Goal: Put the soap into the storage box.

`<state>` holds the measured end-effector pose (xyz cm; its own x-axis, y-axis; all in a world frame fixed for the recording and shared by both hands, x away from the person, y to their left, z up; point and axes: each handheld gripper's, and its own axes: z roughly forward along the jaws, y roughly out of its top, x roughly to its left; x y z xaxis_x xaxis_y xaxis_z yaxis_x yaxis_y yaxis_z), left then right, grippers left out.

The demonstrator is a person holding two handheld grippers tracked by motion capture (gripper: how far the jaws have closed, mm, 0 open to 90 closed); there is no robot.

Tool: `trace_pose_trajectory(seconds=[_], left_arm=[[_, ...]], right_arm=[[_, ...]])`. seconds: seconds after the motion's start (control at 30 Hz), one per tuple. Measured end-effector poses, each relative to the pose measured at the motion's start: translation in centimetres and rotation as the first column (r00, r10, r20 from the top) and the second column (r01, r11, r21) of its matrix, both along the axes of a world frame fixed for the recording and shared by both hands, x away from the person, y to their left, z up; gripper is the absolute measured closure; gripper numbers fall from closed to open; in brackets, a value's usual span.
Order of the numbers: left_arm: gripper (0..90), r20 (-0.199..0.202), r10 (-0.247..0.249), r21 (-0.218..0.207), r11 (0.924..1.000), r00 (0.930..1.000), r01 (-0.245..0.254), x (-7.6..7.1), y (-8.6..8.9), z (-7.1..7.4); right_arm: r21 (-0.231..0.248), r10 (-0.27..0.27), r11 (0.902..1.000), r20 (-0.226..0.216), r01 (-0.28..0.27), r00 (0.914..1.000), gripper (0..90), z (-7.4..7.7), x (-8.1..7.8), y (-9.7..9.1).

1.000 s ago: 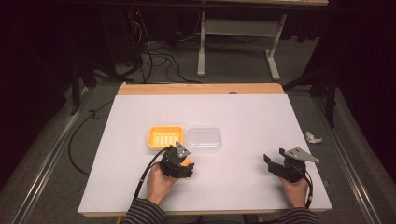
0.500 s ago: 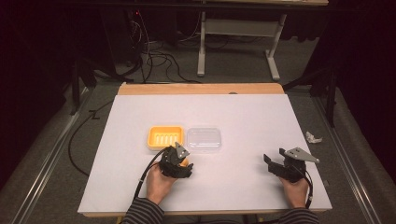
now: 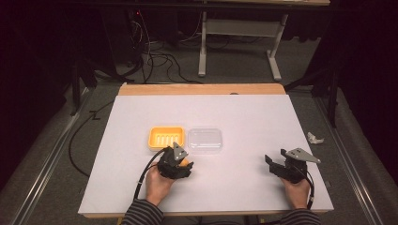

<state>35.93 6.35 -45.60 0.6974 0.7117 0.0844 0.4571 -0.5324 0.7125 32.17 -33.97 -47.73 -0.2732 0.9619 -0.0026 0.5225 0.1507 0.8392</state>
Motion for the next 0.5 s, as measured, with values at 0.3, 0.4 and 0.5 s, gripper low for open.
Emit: trace_pose_trajectory(seconds=[0.3, 0.4, 0.5], left_arm=[[38.4, -0.010, 0.002, -0.034, 0.9994, 1.0000, -0.002, 0.3, 0.6, 0.8], [38.4, -0.007, -0.001, -0.043, 0.9991, 1.0000, 0.001, 0.2, 0.7, 1.1], [38.4, -0.011, 0.002, -0.063, 0.9980, 0.9999, -0.002, 0.1, 1.2, 1.5]], right_arm=[[-0.009, 0.005, 0.9999, 0.002, -0.005, 1.0000, 29.0, 0.0, 0.1, 0.0], [-0.009, 0.004, 1.0000, -0.004, -0.004, 1.0000, 29.1, 0.0, 0.1, 0.1], [-0.011, 0.007, 0.9999, 0.000, -0.007, 1.0000, 29.0, 0.0, 0.0, 0.1]])
